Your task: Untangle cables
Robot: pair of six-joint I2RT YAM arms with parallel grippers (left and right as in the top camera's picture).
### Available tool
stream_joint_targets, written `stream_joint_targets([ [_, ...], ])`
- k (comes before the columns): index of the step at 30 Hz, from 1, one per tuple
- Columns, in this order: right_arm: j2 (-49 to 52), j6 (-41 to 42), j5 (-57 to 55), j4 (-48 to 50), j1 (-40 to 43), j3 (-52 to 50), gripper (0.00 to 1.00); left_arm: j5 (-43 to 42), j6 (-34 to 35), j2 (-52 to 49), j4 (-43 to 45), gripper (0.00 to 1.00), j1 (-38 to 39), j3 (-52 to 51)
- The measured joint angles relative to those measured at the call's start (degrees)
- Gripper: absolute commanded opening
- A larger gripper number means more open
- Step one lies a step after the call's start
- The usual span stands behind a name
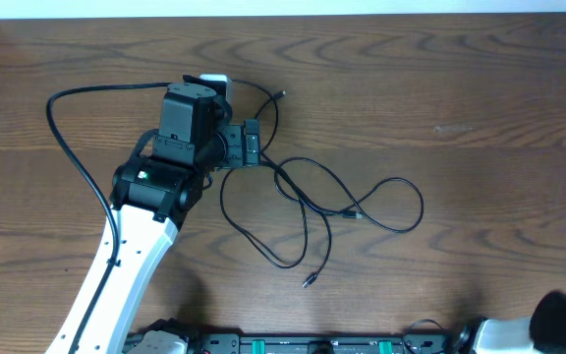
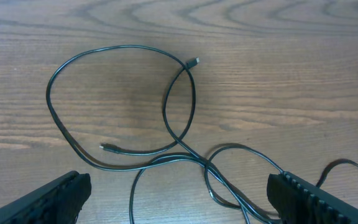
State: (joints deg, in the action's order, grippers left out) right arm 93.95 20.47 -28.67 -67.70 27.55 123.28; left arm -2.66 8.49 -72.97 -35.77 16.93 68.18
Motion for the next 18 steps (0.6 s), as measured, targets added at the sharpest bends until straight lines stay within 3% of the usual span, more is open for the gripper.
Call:
stream_joint_targets([
  [9, 9.8, -10.1, 9.2, 12.0, 2.9, 0.0, 0.02, 0.0, -1.0, 0.0, -0.1, 0.96, 0.0, 0.0],
  [18, 19.0, -12.2, 10.3, 14.0, 10.6, 0.0, 0.01, 0.0, -1.5, 0.0, -0.7, 0.96, 0.0, 0.0],
])
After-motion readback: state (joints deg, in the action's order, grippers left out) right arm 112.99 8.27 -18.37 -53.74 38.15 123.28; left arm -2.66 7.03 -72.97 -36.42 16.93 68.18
